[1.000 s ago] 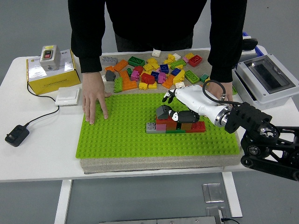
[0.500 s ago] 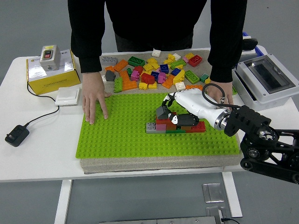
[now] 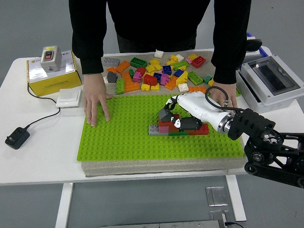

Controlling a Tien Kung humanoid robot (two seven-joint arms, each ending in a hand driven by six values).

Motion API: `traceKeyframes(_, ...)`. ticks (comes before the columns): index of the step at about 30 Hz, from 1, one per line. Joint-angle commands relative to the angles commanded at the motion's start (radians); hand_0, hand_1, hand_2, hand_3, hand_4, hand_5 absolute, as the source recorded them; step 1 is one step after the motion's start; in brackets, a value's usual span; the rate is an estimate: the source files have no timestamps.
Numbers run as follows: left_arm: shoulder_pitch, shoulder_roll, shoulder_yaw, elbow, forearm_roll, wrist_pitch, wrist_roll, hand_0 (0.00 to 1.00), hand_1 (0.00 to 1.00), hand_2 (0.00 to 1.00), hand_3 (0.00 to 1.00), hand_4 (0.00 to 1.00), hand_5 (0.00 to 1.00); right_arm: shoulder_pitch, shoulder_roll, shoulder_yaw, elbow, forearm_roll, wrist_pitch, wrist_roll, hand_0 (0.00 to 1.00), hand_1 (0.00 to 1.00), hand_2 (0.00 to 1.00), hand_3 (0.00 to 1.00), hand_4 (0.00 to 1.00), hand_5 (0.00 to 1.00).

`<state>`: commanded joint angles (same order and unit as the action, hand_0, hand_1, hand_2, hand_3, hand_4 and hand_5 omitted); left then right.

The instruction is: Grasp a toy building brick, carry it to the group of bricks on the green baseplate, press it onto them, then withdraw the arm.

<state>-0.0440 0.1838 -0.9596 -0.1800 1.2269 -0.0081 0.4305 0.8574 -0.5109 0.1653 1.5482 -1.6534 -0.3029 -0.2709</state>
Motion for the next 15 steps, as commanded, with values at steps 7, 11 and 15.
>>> traceKeyframes(7, -0.002, 0.000, 0.001, 0.000, -0.004, 0.001, -0.002, 0.696, 0.655, 0.513, 0.640, 0.128, 0.696, 0.001, -0.002, -0.001, 0.004, -0.002, 0.001, -0.002, 0.041, 0.101, 0.656, 0.688, 0.366, 0.442)
traceKeyframes(11, -0.002, 0.000, 0.002, 0.000, -0.006, 0.002, -0.005, 0.696, 0.655, 0.513, 0.640, 0.128, 0.696, 0.001, -0.003, 0.000, 0.004, -0.001, 0.002, -0.002, 0.041, 0.101, 0.656, 0.688, 0.366, 0.442)
traceKeyframes(15, -0.001, 0.000, 0.002, 0.000, -0.005, 0.002, -0.006, 0.696, 0.656, 0.513, 0.640, 0.130, 0.697, 0.000, -0.003, 0.000, 0.002, 0.001, 0.003, -0.002, 0.040, 0.101, 0.656, 0.688, 0.368, 0.441)
